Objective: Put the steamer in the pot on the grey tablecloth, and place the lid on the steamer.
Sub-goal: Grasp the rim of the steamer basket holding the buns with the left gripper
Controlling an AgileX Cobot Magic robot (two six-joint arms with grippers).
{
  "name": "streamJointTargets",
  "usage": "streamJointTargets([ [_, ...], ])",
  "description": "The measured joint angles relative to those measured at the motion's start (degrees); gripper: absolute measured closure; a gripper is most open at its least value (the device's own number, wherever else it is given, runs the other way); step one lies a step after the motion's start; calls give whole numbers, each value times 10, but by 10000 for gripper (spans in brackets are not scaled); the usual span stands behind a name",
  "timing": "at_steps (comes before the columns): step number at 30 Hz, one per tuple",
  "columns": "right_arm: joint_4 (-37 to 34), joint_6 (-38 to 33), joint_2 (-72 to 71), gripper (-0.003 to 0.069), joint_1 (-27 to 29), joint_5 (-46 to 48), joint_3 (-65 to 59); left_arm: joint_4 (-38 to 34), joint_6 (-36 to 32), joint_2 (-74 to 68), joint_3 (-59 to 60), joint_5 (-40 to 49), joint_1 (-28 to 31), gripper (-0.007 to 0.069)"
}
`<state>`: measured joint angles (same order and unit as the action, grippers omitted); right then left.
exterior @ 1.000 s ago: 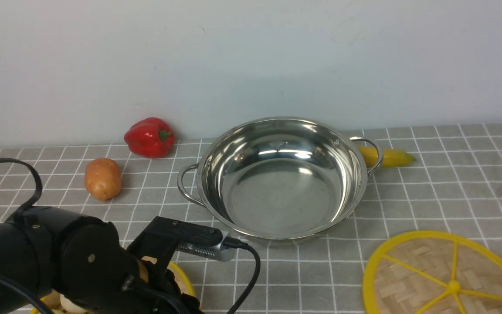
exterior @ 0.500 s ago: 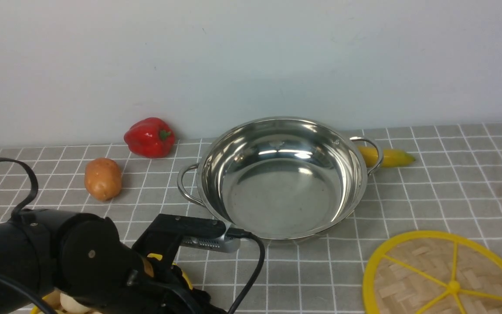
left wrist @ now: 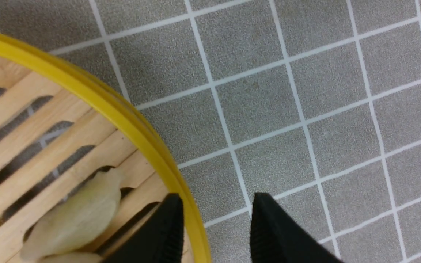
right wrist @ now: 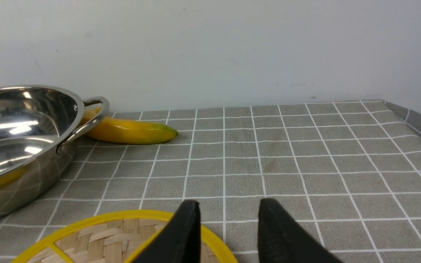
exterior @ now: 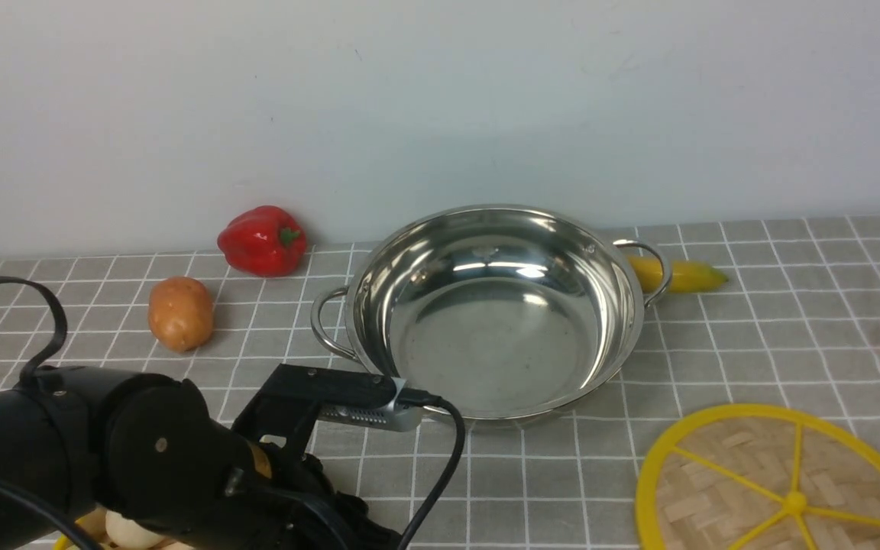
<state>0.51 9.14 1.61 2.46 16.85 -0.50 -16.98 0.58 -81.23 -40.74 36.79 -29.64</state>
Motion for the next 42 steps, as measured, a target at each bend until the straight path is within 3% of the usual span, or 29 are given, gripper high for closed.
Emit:
streamJointTargets([
  [17,0,0,0,414,0,0,0,-4,3,-83,0,30,0,378],
  [21,0,0,0,414,0,0,0,-4,0,-89,0,31,0,436],
  [23,0,0,0,414,0,0,0,-5,-2,-90,0,32,0,521],
  [25,0,0,0,414,0,0,0,-8,3,-90,-1,38,0,557],
  [32,0,0,0,414,0,0,0,-6,-13,-90,-5,56,0,563],
  [42,0,0,0,414,0,0,0,31,-38,-75,-91,193,0,591],
])
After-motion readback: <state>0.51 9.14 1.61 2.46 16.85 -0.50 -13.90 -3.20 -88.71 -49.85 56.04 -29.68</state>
